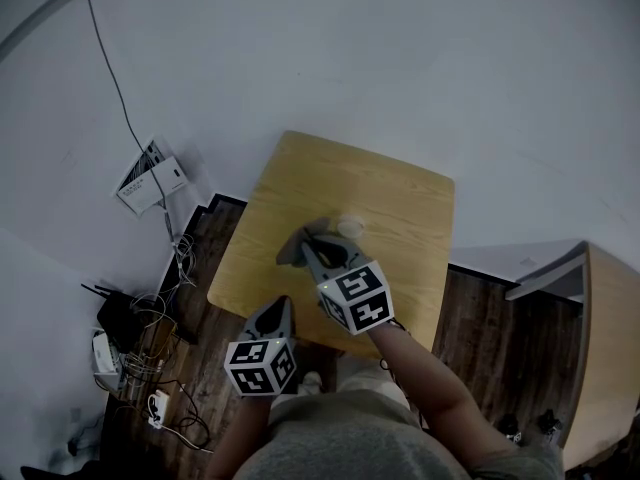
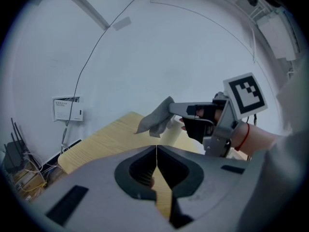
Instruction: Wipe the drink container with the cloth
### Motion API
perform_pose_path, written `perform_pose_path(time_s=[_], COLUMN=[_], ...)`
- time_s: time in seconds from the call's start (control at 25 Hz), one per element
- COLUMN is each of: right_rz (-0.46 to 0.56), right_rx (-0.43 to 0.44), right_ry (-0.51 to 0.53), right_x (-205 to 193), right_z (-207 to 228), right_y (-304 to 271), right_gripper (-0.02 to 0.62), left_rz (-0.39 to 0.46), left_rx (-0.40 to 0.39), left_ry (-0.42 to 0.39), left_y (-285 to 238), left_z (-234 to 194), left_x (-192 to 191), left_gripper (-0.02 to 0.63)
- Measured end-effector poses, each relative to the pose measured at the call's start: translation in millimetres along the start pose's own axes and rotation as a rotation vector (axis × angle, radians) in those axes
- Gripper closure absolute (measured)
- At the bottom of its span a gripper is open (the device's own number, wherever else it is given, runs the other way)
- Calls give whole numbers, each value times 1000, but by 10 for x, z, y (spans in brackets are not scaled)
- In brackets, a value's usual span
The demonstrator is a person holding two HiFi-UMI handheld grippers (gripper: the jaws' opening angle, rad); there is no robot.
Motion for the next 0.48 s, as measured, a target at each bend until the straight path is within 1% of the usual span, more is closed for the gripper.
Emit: perform_pose_path(time_s=[0.32,0.48], right_rz=[24,-1], right_rx=[3,-19], right_ry=[10,-1], right_x=[132,19], right_z=[48,101], right_y=[-28,-21], right_gripper=[586,586], left_rz=[-6,-10], left_rx=[-4,-9], left_ry=[2,3], left_y=[-46,-69], left_z=[8,32], left_x=[16,13], left_gripper=[603,603])
Point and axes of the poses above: the fingertips, and each gripper's own axes: y backward along the fingers, z to its right, x out of its top, the point moved 8 cm from there along y, backward along the fingers, and after that the axes turned 12 degrees about x, right-handed, at the moved point
